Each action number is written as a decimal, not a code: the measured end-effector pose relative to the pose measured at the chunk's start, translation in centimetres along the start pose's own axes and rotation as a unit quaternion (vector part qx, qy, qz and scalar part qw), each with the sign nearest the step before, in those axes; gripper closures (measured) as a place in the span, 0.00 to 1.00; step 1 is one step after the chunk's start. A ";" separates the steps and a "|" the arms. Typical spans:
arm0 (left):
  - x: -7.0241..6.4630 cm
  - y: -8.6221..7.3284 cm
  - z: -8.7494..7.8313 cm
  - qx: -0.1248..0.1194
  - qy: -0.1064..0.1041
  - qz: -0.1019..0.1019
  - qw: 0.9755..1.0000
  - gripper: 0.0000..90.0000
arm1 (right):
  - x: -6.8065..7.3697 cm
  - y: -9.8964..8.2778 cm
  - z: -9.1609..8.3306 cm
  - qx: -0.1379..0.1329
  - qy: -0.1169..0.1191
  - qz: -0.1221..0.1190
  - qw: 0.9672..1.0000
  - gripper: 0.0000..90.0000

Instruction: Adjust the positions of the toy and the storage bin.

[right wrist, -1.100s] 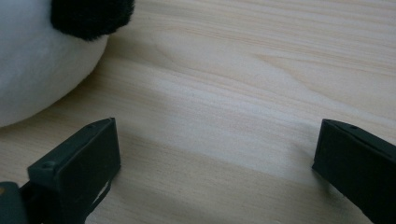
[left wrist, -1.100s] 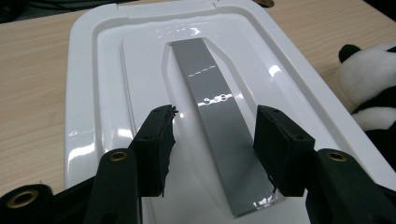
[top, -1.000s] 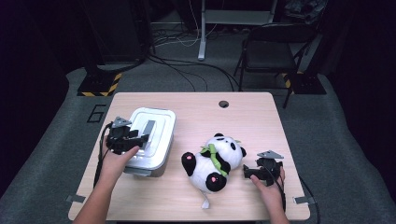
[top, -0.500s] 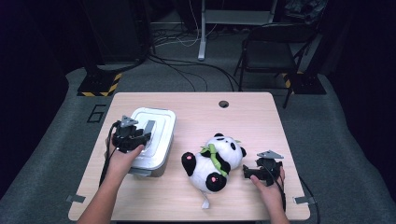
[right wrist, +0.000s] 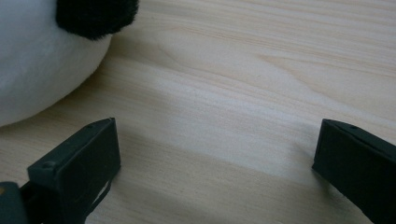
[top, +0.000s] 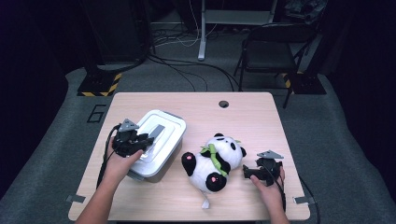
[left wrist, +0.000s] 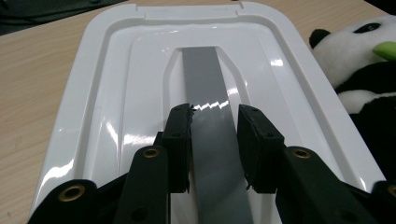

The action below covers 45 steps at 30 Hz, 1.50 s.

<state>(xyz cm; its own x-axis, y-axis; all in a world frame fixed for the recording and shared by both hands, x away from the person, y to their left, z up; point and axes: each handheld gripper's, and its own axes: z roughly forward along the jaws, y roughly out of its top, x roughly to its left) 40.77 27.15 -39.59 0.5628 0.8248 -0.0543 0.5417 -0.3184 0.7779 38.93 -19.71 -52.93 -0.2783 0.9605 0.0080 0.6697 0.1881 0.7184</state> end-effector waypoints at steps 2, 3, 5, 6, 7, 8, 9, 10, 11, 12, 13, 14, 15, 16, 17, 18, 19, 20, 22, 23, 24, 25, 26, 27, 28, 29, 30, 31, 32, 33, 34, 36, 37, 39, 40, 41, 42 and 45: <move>-0.3 0.0 -0.1 0.004 -0.005 0.008 1.000 0.74 | 0.0 0.0 0.0 0.000 0.000 0.000 1.000 0.00; -0.4 0.0 -0.1 0.005 -0.005 0.008 1.000 0.74 | 0.0 0.0 0.0 0.000 0.000 0.000 1.000 0.00; -0.4 0.0 -0.1 0.006 -0.004 0.009 1.000 0.74 | 0.0 0.0 0.0 0.000 0.000 0.000 1.000 0.00; -0.3 0.1 0.0 0.005 -0.006 0.005 1.000 0.74 | 0.0 0.0 0.0 0.000 0.000 0.000 1.000 0.00; -0.2 0.2 0.1 0.005 -0.009 -0.001 1.000 0.74 | 0.0 0.0 0.0 0.000 0.000 0.000 1.000 0.00; -0.1 0.3 0.1 0.006 -0.009 -0.004 1.000 0.74 | 0.0 0.0 0.0 0.000 0.000 0.000 1.000 0.00; -0.1 0.3 0.2 0.007 -0.011 -0.007 1.000 0.73 | 0.0 0.0 0.0 0.000 0.000 0.000 1.000 0.00; -0.1 0.5 0.3 0.008 -0.012 -0.009 1.000 0.73 | 0.0 0.0 0.0 0.000 0.000 0.000 1.000 0.00; 0.0 0.6 0.3 0.012 -0.012 -0.006 1.000 0.73 | 0.0 0.0 0.0 0.000 0.000 0.000 1.000 0.00; 0.0 0.6 0.4 0.011 -0.012 -0.006 1.000 0.73 | 0.0 0.0 0.0 0.000 0.000 0.000 1.000 0.00; 0.0 0.7 0.5 0.010 -0.012 -0.008 1.000 0.73 | 0.0 0.0 0.0 0.000 0.000 0.000 1.000 0.00; -0.1 0.7 0.6 0.008 -0.007 -0.009 1.000 0.73 | 0.0 0.0 0.0 0.000 0.000 0.000 1.000 0.00; 0.0 0.8 0.6 0.012 -0.004 -0.003 1.000 0.71 | 0.0 0.0 0.0 0.002 0.000 0.002 1.000 0.00; -0.1 0.8 0.7 0.011 -0.003 0.000 1.000 0.71 | 0.0 0.0 0.0 0.002 0.000 -0.001 1.000 0.00; -0.2 0.8 0.7 0.014 0.001 0.005 1.000 0.71 | 0.0 0.0 0.0 0.003 0.000 -0.002 1.000 0.00; -0.3 0.9 0.8 0.014 0.003 0.008 1.000 0.71 | 0.0 0.0 0.0 0.002 0.001 -0.003 1.000 0.00; -0.4 0.9 0.9 0.012 0.004 0.008 1.000 0.71 | 0.0 0.0 0.0 0.002 0.000 -0.005 1.000 0.00; -0.4 1.0 0.9 0.016 0.003 0.012 1.000 0.71 | 0.0 0.0 0.0 0.002 0.001 -0.004 1.000 0.00; -0.7 1.1 1.0 0.018 0.013 0.026 0.999 0.73 | 0.0 0.0 0.0 0.002 0.001 -0.004 1.000 0.00; -0.8 1.1 1.0 0.019 0.015 0.029 0.999 0.74 | 0.0 0.0 0.0 0.001 0.000 -0.005 1.000 0.00; -0.9 1.1 1.0 0.017 0.017 0.031 0.999 0.74 | 0.0 0.0 0.0 0.001 0.001 -0.004 1.000 0.00; -0.8 1.1 1.0 0.017 0.016 0.029 0.999 0.74 | 0.0 0.0 0.0 0.001 0.000 -0.005 1.000 0.00; -0.8 1.1 1.0 0.017 0.014 0.026 0.999 0.74 | 0.0 0.0 0.0 0.001 0.001 -0.005 1.000 0.00; -0.8 1.1 1.0 0.017 0.014 0.027 0.999 0.74 | 0.0 0.0 0.0 0.001 0.000 -0.005 1.000 0.00; -0.8 1.1 0.9 0.017 0.016 0.028 0.999 0.74 | 0.0 0.0 0.0 0.001 0.000 -0.005 1.000 0.00; -0.9 1.1 0.9 0.017 0.018 0.029 0.999 0.74 | 0.0 0.0 0.0 0.002 0.000 -0.005 1.000 0.00; -0.9 1.1 0.9 0.016 0.019 0.029 0.999 0.74 | 0.0 0.0 0.0 0.002 0.000 -0.005 1.000 0.00; -0.9 1.1 0.8 0.014 0.019 0.031 0.999 0.74 | 0.0 0.0 0.0 0.002 0.001 -0.004 1.000 0.00; -1.0 1.1 0.8 0.012 0.018 0.031 0.999 0.74 | 0.0 0.0 0.0 0.002 0.001 -0.005 1.000 0.00; -0.9 1.2 0.7 0.009 0.017 0.031 0.999 0.74 | 0.0 0.0 0.0 0.002 0.002 -0.005 1.000 0.00; -0.9 1.2 0.5 0.006 0.016 0.028 0.999 0.74 | 0.0 0.0 0.0 0.002 0.002 -0.005 1.000 0.00; -0.8 1.3 0.3 0.001 0.011 0.022 1.000 0.74 | 0.0 0.0 0.0 0.002 0.002 -0.005 1.000 0.00; -0.8 1.3 0.2 -0.005 0.010 0.020 1.000 0.74 | 0.0 0.0 0.0 0.002 0.002 -0.005 1.000 0.00; -0.7 1.4 -0.1 -0.006 0.011 0.021 1.000 0.74 | 0.0 0.0 0.0 0.002 0.002 -0.005 1.000 0.00; -0.7 1.5 -0.3 -0.009 0.011 0.021 1.000 0.74 | 0.0 0.0 0.0 0.002 0.002 -0.005 1.000 0.00; -0.7 1.6 -0.5 -0.010 0.009 0.020 1.000 0.74 | 0.0 0.0 0.0 0.002 0.002 -0.005 1.000 0.00; -0.7 1.6 -0.7 -0.013 0.010 0.018 1.000 0.74 | 0.0 0.0 0.0 0.002 0.002 -0.005 1.000 0.00; -0.7 1.8 -1.2 -0.017 0.011 0.019 1.000 0.74 | 0.0 0.0 0.0 0.002 0.002 -0.005 1.000 0.00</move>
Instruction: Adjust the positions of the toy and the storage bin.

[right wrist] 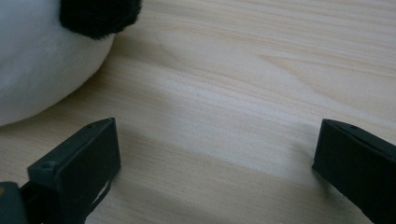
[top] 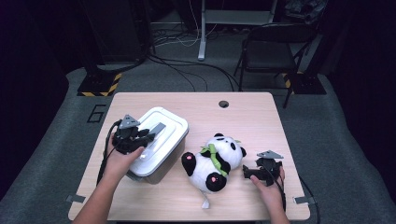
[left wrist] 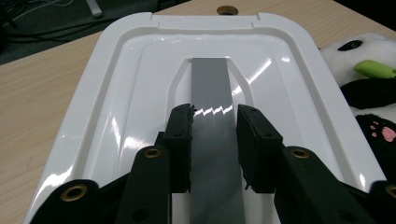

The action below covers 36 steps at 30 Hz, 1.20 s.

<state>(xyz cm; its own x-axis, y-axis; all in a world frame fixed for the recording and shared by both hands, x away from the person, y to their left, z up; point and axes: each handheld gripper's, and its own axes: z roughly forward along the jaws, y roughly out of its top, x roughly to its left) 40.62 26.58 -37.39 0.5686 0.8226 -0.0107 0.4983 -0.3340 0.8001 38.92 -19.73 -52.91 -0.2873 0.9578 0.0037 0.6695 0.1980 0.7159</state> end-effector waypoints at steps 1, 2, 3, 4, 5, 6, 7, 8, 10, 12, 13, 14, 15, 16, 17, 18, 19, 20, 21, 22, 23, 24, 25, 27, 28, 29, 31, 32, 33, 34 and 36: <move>0.0 0.0 -0.2 -0.004 0.001 -0.001 1.000 0.74 | 0.0 0.0 0.0 0.000 0.000 0.000 1.000 0.00; 0.1 0.1 -0.4 -0.005 0.001 -0.001 1.000 0.74 | 0.0 0.0 0.0 0.000 0.000 0.000 1.000 0.00; 0.1 0.1 -0.6 -0.007 0.001 -0.002 1.000 0.74 | 0.0 0.0 0.0 0.000 0.000 0.000 1.000 0.00; 0.2 0.1 -0.7 -0.009 0.002 -0.002 1.000 0.74 | 0.0 0.0 0.0 0.000 0.000 0.000 1.000 0.00; 0.3 0.1 -1.0 -0.009 0.003 -0.003 1.000 0.74 | 0.0 0.0 0.0 0.000 0.000 0.000 1.000 0.00; 0.4 0.1 -1.1 -0.012 0.005 -0.005 1.000 0.74 | 0.0 0.0 0.0 0.000 0.000 0.000 1.000 0.00; 0.6 0.0 -1.2 -0.012 0.006 -0.005 1.000 0.74 | 0.0 0.0 0.0 0.000 0.000 0.000 1.000 0.00; 0.7 0.0 -1.3 -0.014 0.008 -0.008 1.000 0.74 | 0.0 0.0 0.0 0.000 0.000 0.000 1.000 0.00; 1.0 -0.1 -1.6 -0.014 0.011 -0.011 1.000 0.74 | 0.0 0.0 0.0 0.000 0.000 0.000 1.000 0.00; 1.4 -0.3 -1.8 -0.016 0.016 -0.015 1.000 0.74 | 0.0 0.0 0.0 0.000 0.000 0.000 1.000 0.00; 1.6 -0.4 -1.9 -0.015 0.017 -0.018 1.000 0.74 | 0.0 0.0 0.0 0.000 0.000 0.000 1.000 0.00; 1.8 -0.5 -2.1 -0.018 0.019 -0.020 0.999 0.74 | 0.0 0.0 0.0 0.000 0.000 0.000 1.000 0.00; 2.0 -0.6 -2.2 -0.018 0.020 -0.022 0.999 0.74 | 0.0 0.0 0.0 0.000 0.000 0.000 1.000 0.00; 2.2 -0.7 -2.3 -0.019 0.023 -0.027 0.999 0.74 | 0.0 0.0 0.0 0.000 0.000 0.000 1.000 0.00; 2.4 -0.9 -2.4 -0.019 0.024 -0.031 0.999 0.74 | 0.0 0.0 0.0 0.000 0.000 0.000 1.000 0.00; 2.6 -1.0 -2.5 -0.018 0.026 -0.034 0.999 0.74 | 0.0 0.0 0.0 0.000 0.000 0.000 1.000 0.00; 2.8 -1.3 -2.6 -0.020 0.029 -0.038 0.999 0.74 | 0.0 0.0 0.0 0.000 0.000 0.000 1.000 0.00; 3.0 -1.4 -2.7 -0.020 0.030 -0.039 0.999 0.74 | 0.0 0.0 0.0 0.000 0.000 0.000 1.000 0.00; 3.2 -1.6 -2.8 -0.021 0.033 -0.042 0.998 0.74 | 0.0 0.0 0.0 0.000 0.000 0.000 1.000 0.00; 3.4 -1.7 -2.9 -0.018 0.034 -0.043 0.998 0.74 | 0.0 0.0 0.0 0.000 0.000 0.000 1.000 0.00; 3.6 -1.9 -2.9 -0.019 0.038 -0.045 0.998 0.74 | 0.0 0.0 0.0 0.000 0.000 0.000 1.000 0.00; 3.8 -2.1 -3.0 -0.018 0.041 -0.047 0.998 0.74 | 0.0 0.0 0.0 0.000 0.000 0.000 1.000 0.00; 4.0 -2.3 -3.1 -0.018 0.043 -0.049 0.998 0.74 | 0.0 0.0 0.0 0.000 0.000 0.000 1.000 0.00; 4.4 -2.6 -3.3 -0.018 0.048 -0.054 0.997 0.74 | 0.0 0.0 0.0 0.000 0.000 0.000 1.000 0.00; 4.6 -2.7 -3.4 -0.019 0.049 -0.058 0.997 0.74 | 0.0 0.0 0.0 0.000 0.000 0.000 1.000 0.00; 4.8 -2.9 -3.5 -0.021 0.051 -0.062 0.997 0.74 | 0.0 0.0 0.0 0.000 0.000 0.000 1.000 0.00; 5.2 -3.2 -3.7 -0.026 0.055 -0.070 0.996 0.74 | 0.0 0.0 0.0 0.000 0.000 0.000 1.000 0.00; 5.5 -3.3 -3.9 -0.023 0.055 -0.071 0.996 0.74 | 0.0 0.0 0.0 0.000 0.000 0.000 1.000 0.00; 5.7 -3.5 -4.0 -0.025 0.057 -0.073 0.995 0.74 | 0.0 0.0 0.0 0.000 0.000 0.000 1.000 0.00; 5.8 -3.6 -4.2 -0.027 0.059 -0.077 0.995 0.74 | 0.0 0.0 0.0 0.000 0.000 0.000 1.000 0.00; 6.2 -3.8 -4.5 -0.030 0.062 -0.082 0.994 0.74 | 0.0 0.0 0.0 0.000 0.000 0.000 1.000 0.00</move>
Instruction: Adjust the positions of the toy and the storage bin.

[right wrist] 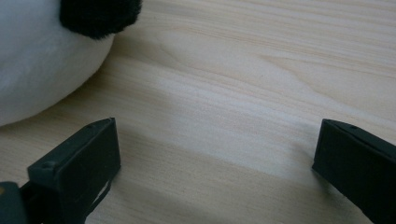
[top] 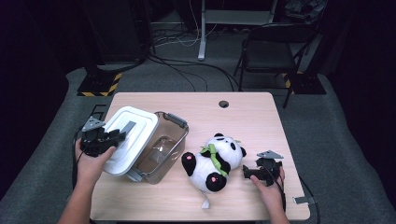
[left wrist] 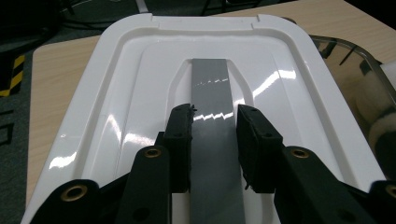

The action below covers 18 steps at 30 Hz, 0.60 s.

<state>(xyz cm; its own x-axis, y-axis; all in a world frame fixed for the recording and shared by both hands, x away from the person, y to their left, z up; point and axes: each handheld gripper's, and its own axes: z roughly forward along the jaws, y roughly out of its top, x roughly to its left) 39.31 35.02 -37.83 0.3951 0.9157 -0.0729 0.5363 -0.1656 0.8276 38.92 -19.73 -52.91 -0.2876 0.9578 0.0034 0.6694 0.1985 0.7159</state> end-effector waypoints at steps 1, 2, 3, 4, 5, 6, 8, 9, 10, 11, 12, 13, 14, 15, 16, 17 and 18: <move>0.2 -0.1 -0.1 -0.001 0.002 -0.001 1.000 0.74 | 0.0 0.0 0.0 0.000 0.000 0.000 1.000 0.00; 0.4 -0.1 -0.2 -0.002 0.004 -0.002 1.000 0.74 | 0.0 0.0 0.0 0.000 0.000 0.000 1.000 0.00; 0.6 -0.2 -0.3 -0.001 0.005 -0.004 1.000 0.74 | 0.0 0.0 0.0 0.000 0.000 0.000 1.000 0.00; 0.7 -0.3 -0.4 -0.003 0.006 -0.006 1.000 0.74 | 0.0 0.0 0.0 0.000 0.000 0.000 1.000 0.00; 0.9 -0.4 -0.5 -0.003 0.008 -0.009 1.000 0.74 | 0.0 0.0 0.0 0.000 0.000 0.000 1.000 0.00; 1.1 -0.5 -0.6 -0.003 0.009 -0.009 1.000 0.74 | 0.0 0.0 0.0 0.000 0.000 0.000 1.000 0.00; 1.4 -0.6 -0.8 -0.004 0.012 -0.013 1.000 0.74 | 0.0 0.0 0.0 0.000 0.000 0.000 1.000 0.00; 1.6 -0.7 -0.8 -0.005 0.014 -0.015 1.000 0.74 | 0.0 0.0 0.0 -0.001 0.001 -0.001 1.000 0.00; 1.7 -0.8 -0.9 -0.007 0.017 -0.015 1.000 0.74 | 0.0 0.0 0.0 0.000 0.000 0.000 1.000 0.00; 1.9 -0.9 -1.0 -0.007 0.018 -0.017 1.000 0.74 | 0.0 0.0 0.0 -0.001 0.001 -0.001 1.000 0.00; 2.0 -0.9 -1.1 -0.005 0.019 -0.018 1.000 0.74 | 0.0 0.0 0.0 0.000 0.001 -0.001 1.000 0.00; 2.2 -1.0 -1.2 -0.006 0.020 -0.019 1.000 0.74 | 0.0 0.0 0.0 -0.001 0.001 -0.001 1.000 0.00; 2.3 -1.0 -1.3 -0.005 0.022 -0.019 1.000 0.74 | 0.0 0.0 0.0 -0.001 0.000 -0.001 1.000 0.00; 2.4 -1.1 -1.4 -0.006 0.024 -0.020 0.999 0.74 | 0.0 0.0 0.0 -0.001 0.000 -0.001 1.000 0.00; 2.6 -1.1 -1.4 -0.007 0.026 -0.021 0.999 0.74 | 0.0 0.0 0.0 -0.001 0.000 -0.001 1.000 0.00; 2.7 -1.2 -1.5 -0.009 0.028 -0.023 0.999 0.74 | 0.0 0.0 0.0 -0.001 0.000 -0.001 1.000 0.00; 2.8 -1.3 -1.6 -0.008 0.029 -0.024 0.999 0.74 | 0.0 0.0 0.0 -0.001 0.000 -0.001 1.000 0.00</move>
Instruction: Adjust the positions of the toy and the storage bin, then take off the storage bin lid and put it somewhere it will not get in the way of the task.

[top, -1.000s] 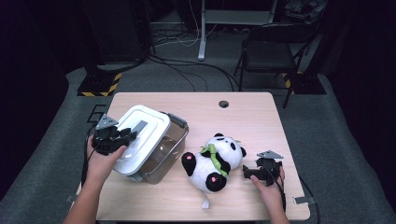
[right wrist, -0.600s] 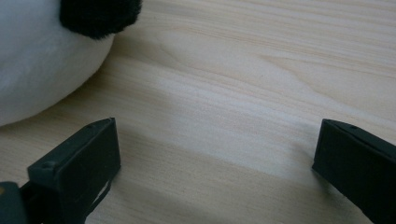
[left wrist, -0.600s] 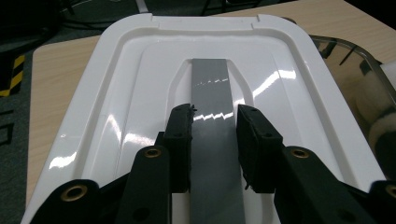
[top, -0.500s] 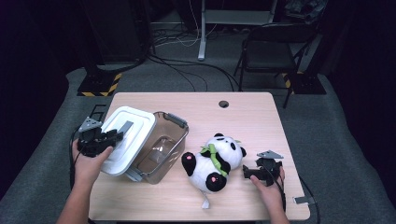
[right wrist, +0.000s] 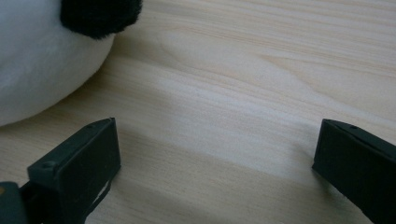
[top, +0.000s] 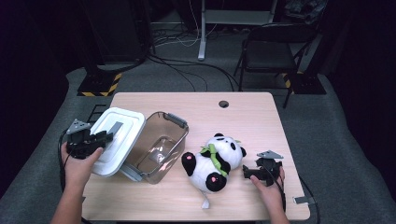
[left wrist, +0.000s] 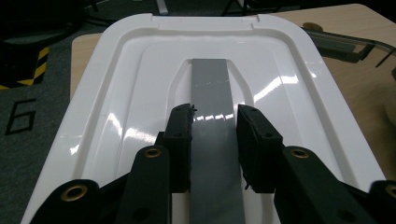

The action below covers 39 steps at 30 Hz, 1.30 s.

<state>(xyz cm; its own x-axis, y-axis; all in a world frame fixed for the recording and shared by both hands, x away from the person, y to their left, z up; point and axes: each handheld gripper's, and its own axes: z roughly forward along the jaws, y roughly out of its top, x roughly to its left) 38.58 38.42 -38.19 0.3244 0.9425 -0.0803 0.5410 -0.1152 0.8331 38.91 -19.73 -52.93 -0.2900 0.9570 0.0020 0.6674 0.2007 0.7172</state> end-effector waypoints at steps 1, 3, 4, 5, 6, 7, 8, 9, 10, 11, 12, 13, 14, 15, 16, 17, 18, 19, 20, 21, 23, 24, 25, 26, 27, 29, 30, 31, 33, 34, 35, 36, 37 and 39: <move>0.2 -0.1 0.0 -0.004 0.002 -0.002 1.000 0.74 | 0.0 0.0 0.0 0.000 0.000 0.000 1.000 0.00; 0.5 -0.2 -0.2 -0.001 0.003 -0.004 1.000 0.74 | 0.0 0.0 0.0 0.000 0.000 0.000 1.000 0.00; 0.6 -0.3 -0.3 -0.003 0.004 -0.006 1.000 0.74 | 0.0 0.0 0.0 0.000 0.000 0.000 1.000 0.00; 0.7 -0.3 -0.3 -0.002 0.005 -0.007 1.000 0.74 | 0.0 0.0 0.0 0.000 0.000 0.000 1.000 0.00; 0.9 -0.4 -0.3 -0.003 0.006 -0.007 1.000 0.74 | 0.0 0.0 0.0 0.000 0.000 0.000 1.000 0.00; 1.0 -0.5 -0.3 -0.009 0.008 -0.010 1.000 0.74 | 0.0 0.0 0.0 0.000 0.000 0.000 1.000 0.00; 1.1 -0.6 -0.3 -0.010 0.009 -0.012 1.000 0.74 | 0.0 0.0 0.0 0.000 0.000 0.000 1.000 0.00; 1.3 -0.7 -0.4 -0.005 0.009 -0.011 1.000 0.74 | 0.0 0.0 0.0 0.000 0.000 0.000 1.000 0.00; 1.4 -0.7 -0.4 -0.006 0.010 -0.013 1.000 0.74 | 0.0 0.0 0.0 0.000 -0.001 0.000 1.000 0.00; 1.5 -0.8 -0.4 -0.012 0.012 -0.013 1.000 0.74 | 0.0 0.0 0.0 0.000 0.000 0.000 1.000 0.00; 1.6 -0.7 -0.6 -0.005 0.011 -0.012 1.000 0.74 | 0.0 0.0 0.0 0.000 0.000 0.000 1.000 0.00; 1.7 -0.8 -0.6 -0.008 0.013 -0.013 1.000 0.74 | 0.0 0.0 0.0 0.000 0.000 0.000 1.000 0.00; 1.8 -0.8 -0.7 -0.008 0.013 -0.012 1.000 0.74 | 0.0 0.0 0.0 0.000 0.000 0.000 1.000 0.00; 1.9 -0.8 -0.8 -0.010 0.013 -0.014 1.000 0.74 | 0.0 0.0 0.0 0.000 0.000 0.000 1.000 0.00; 2.0 -0.8 -0.8 -0.010 0.015 -0.014 1.000 0.74 | 0.0 0.0 0.0 -0.001 0.000 0.000 1.000 0.00; 2.1 -0.9 -0.9 -0.015 0.017 -0.016 1.000 0.74 | 0.0 0.0 0.0 0.000 0.000 0.000 1.000 0.00; 2.2 -0.9 -1.0 -0.011 0.016 -0.014 1.000 0.74 | 0.0 0.0 0.0 0.000 0.000 0.000 1.000 0.00; 2.3 -1.0 -1.0 -0.015 0.017 -0.016 1.000 0.74 | 0.0 0.0 0.0 0.000 0.000 0.001 1.000 0.00; 2.3 -1.1 -1.0 -0.014 0.017 -0.017 1.000 0.74 | 0.0 0.0 0.0 0.000 0.000 0.000 1.000 0.00; 2.4 -1.1 -1.1 -0.012 0.017 -0.016 1.000 0.74 | 0.0 0.0 0.0 -0.001 0.000 0.001 1.000 0.00; 2.5 -1.2 -1.1 -0.012 0.020 -0.016 1.000 0.74 | 0.0 0.0 0.0 0.000 -0.001 0.000 1.000 0.00; 2.6 -1.2 -1.1 -0.012 0.021 -0.015 1.000 0.74 | 0.0 0.0 0.0 0.000 0.000 0.000 1.000 0.00; 2.6 -1.3 -1.1 -0.013 0.022 -0.016 1.000 0.74 | 0.0 0.0 0.0 0.000 0.000 0.000 1.000 0.00; 2.7 -1.3 -1.1 -0.012 0.022 -0.016 1.000 0.74 | 0.0 0.0 0.0 -0.001 0.000 0.001 1.000 0.00; 2.7 -1.4 -1.1 -0.014 0.023 -0.017 0.999 0.74 | 0.0 0.0 0.0 0.000 -0.001 0.000 1.000 0.00; 3.0 -1.4 -1.2 -0.015 0.024 -0.019 0.999 0.74 | 0.0 0.0 0.0 -0.001 0.000 0.001 1.000 0.00; 3.0 -1.4 -1.3 -0.017 0.026 -0.019 0.999 0.74 | 0.0 0.0 0.0 0.000 -0.001 0.001 1.000 0.00; 3.1 -1.5 -1.3 -0.016 0.026 -0.019 0.999 0.74 | 0.0 0.0 0.0 0.000 0.000 0.000 1.000 0.00; 3.4 -1.5 -1.3 -0.019 0.029 -0.021 0.999 0.74 | 0.0 0.0 0.0 -0.001 -0.001 0.001 1.000 0.00; 3.5 -1.5 -1.4 -0.018 0.030 -0.020 0.999 0.74 | 0.0 0.0 0.0 0.000 -0.001 0.001 1.000 0.00; 3.6 -1.5 -1.5 -0.018 0.033 -0.020 0.999 0.74 | 0.0 0.0 0.0 0.000 0.000 0.001 1.000 0.00; 3.7 -1.5 -1.5 -0.019 0.034 -0.022 0.999 0.74 | 0.0 0.0 0.0 0.000 -0.001 0.001 1.000 0.00; 3.8 -1.6 -1.5 -0.021 0.035 -0.023 0.999 0.74 | 0.0 0.0 0.0 0.000 -0.001 0.001 1.000 0.00; 4.1 -1.8 -1.5 -0.020 0.037 -0.027 0.999 0.74 | 0.0 0.0 0.0 0.000 -0.001 0.001 1.000 0.00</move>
<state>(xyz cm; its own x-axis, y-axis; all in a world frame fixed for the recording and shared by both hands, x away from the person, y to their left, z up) 37.78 42.95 -39.18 0.2361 0.9678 -0.0871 0.5238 -0.0512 0.8503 38.89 -19.69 -52.93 -0.2875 0.9578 0.0013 0.6671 0.1993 0.7178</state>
